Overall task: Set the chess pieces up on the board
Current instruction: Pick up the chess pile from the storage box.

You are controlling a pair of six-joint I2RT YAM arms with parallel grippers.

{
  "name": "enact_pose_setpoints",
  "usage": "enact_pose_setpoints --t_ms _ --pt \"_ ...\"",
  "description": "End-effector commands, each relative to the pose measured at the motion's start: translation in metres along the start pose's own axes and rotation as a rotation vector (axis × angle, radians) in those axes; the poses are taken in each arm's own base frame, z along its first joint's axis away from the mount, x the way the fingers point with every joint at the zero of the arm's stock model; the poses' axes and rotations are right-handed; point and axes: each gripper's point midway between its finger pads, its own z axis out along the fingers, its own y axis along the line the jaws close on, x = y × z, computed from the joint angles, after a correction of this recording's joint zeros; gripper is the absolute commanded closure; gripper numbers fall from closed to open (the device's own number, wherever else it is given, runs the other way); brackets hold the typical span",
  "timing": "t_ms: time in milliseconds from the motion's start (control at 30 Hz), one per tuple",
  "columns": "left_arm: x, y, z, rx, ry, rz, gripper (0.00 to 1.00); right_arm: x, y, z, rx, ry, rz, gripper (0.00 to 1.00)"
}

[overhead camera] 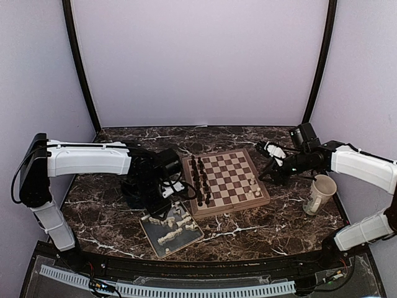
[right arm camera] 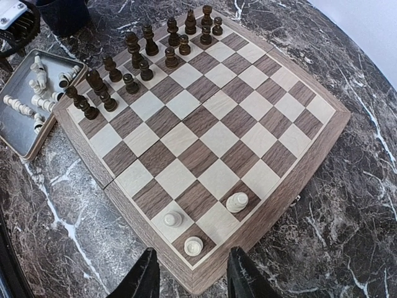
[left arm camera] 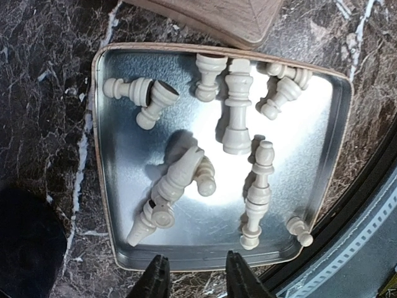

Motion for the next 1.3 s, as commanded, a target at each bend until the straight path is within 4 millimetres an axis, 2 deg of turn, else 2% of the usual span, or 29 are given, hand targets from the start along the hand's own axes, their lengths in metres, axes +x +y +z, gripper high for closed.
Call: enact_pose_setpoints --t_ms 0,400,733,900,1033,1267 --pt "0.006 0.006 0.004 -0.044 0.046 0.038 0.68 -0.003 -0.003 -0.004 0.021 -0.028 -0.015 0.61" --pt "-0.004 0.005 0.022 -0.028 0.038 0.059 0.78 0.000 -0.003 -0.001 0.018 -0.017 -0.013 0.61" --pt "0.002 0.011 0.035 -0.054 0.076 0.067 0.82 0.002 -0.002 0.000 0.016 -0.012 -0.013 0.61" --pt "0.006 0.015 0.039 -0.076 0.094 0.067 0.76 0.004 -0.002 0.002 0.011 -0.006 -0.011 0.61" --pt "0.008 0.020 0.041 -0.098 0.100 0.068 0.75 0.004 -0.002 0.003 0.008 -0.005 -0.010 0.61" --pt "-0.002 0.020 0.033 -0.105 0.045 0.073 0.74 0.006 -0.001 0.005 0.003 0.003 -0.007 0.61"
